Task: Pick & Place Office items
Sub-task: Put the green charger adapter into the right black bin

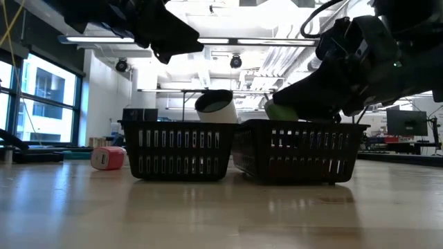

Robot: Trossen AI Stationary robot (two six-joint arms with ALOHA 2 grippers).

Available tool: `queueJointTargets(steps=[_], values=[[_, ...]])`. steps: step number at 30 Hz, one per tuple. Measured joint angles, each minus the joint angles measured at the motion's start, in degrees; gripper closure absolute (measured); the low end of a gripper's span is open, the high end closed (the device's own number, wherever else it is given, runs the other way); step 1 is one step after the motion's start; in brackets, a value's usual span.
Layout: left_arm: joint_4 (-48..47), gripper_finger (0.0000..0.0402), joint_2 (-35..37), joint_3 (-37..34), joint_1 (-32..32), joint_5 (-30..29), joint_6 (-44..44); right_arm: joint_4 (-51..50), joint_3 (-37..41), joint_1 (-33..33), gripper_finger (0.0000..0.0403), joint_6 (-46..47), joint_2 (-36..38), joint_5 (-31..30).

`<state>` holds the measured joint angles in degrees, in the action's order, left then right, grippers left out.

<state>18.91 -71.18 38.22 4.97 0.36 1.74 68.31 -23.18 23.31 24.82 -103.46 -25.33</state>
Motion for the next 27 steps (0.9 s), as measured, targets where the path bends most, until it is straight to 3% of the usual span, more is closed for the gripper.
queueJointTargets(steps=[19, 27], values=[[0.94, 0.0243, 0.0, 0.0, 0.0, 0.15, 0.42, -1.86, 0.0, 0.93, 0.029, 0.78, -0.18, -0.2], [0.94, 0.0243, 0.0, 0.0, 0.0, 0.13, 0.82, 2.43, -2.19, 1.09, 0.029, 1.79, -6.48, -0.28]])
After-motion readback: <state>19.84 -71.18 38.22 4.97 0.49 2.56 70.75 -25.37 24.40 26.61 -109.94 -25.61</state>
